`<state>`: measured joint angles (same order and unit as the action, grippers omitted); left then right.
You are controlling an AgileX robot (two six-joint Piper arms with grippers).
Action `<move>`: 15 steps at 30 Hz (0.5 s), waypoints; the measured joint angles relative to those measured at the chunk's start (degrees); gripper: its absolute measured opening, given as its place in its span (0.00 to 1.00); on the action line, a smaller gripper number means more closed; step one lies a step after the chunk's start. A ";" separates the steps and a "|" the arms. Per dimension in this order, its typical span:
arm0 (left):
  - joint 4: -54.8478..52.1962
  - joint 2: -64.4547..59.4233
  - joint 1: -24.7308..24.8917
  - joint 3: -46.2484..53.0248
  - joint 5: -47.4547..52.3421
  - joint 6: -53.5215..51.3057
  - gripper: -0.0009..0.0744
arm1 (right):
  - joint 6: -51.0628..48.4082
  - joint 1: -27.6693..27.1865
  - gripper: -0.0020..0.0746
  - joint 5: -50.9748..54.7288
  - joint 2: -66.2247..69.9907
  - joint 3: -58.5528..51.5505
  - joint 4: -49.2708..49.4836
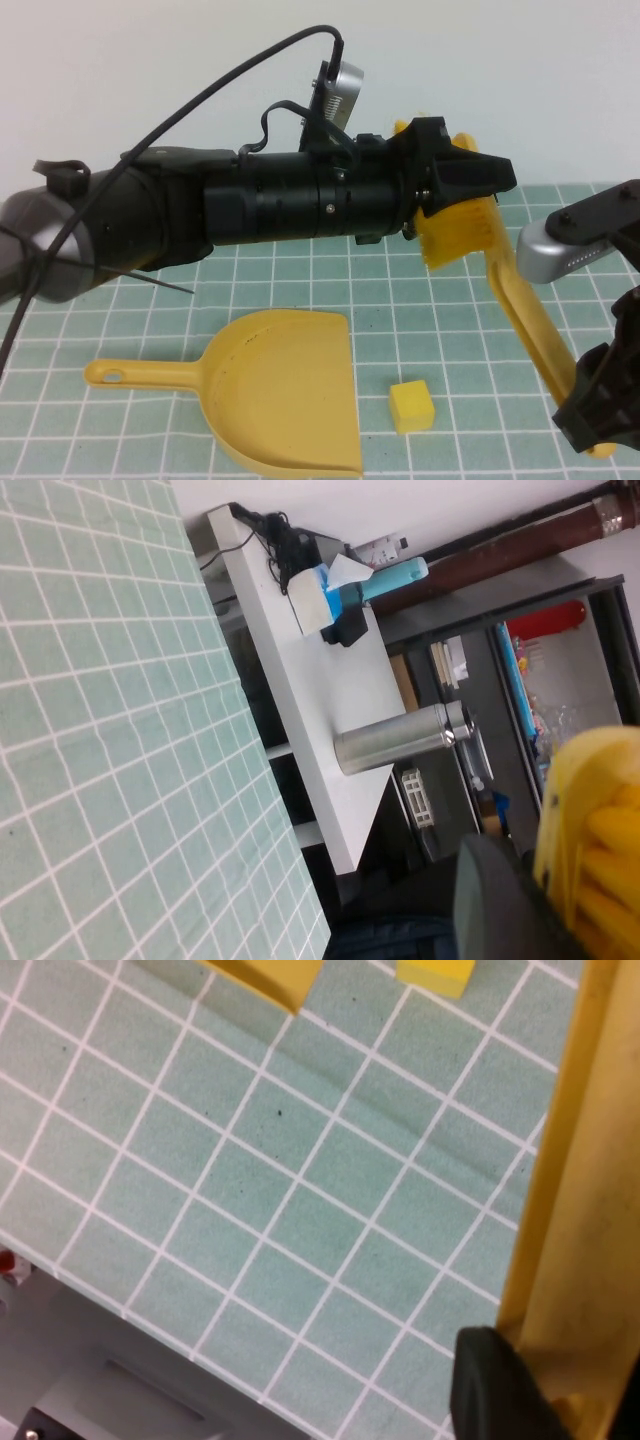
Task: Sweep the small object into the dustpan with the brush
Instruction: Hand over the broom
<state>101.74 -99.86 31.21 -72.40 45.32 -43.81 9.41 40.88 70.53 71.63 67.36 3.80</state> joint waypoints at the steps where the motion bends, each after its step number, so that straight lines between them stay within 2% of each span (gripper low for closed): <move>1: 0.13 0.00 0.00 0.00 0.00 0.00 0.22 | 0.28 0.00 0.26 -0.12 0.00 0.00 0.00; 7: 0.13 0.00 0.00 0.00 0.10 -0.28 0.22 | 1.17 0.03 0.29 -0.20 0.21 -0.22 0.00; 9: 0.13 0.00 0.00 0.00 0.47 -0.67 0.22 | 1.41 0.03 0.35 -0.08 0.40 -0.22 0.00; 12: -2.49 -0.25 0.00 -0.05 -0.03 -2.38 0.21 | -0.71 0.03 0.51 0.07 0.19 -0.22 -0.03; 15: -2.49 -0.40 0.00 -0.05 2.08 -4.07 0.21 | -3.20 0.03 0.57 -0.82 -1.00 -0.22 -0.39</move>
<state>99.25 -100.26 31.21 -72.45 47.41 -47.88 6.20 40.92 69.71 70.63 67.14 3.41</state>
